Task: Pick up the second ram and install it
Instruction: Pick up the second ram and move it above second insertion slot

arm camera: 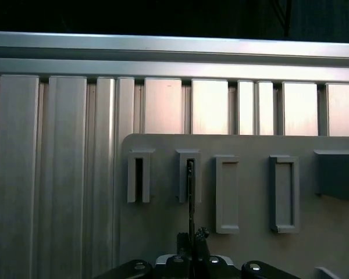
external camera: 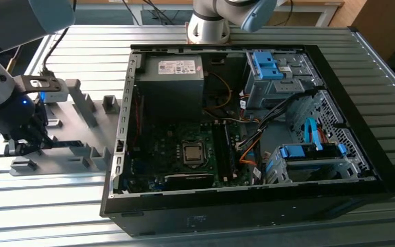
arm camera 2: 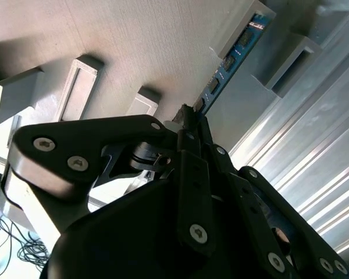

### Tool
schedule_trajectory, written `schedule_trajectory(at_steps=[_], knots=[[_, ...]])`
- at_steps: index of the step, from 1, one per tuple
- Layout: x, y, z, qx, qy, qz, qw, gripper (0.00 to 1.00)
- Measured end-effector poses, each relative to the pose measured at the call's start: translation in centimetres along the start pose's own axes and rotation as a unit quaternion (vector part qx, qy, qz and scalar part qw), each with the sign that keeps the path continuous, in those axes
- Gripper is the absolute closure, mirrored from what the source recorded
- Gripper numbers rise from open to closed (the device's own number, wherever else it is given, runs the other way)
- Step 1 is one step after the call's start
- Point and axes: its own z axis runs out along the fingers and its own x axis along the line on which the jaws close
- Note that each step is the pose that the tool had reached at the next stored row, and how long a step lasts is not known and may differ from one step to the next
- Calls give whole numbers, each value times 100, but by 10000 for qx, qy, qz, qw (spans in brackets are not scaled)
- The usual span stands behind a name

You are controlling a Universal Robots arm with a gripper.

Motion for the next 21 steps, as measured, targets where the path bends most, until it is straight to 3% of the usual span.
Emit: schedule_trajectory(at_steps=[21], knots=[[-5, 2, -82, 0, 0, 0, 10000, 86]])
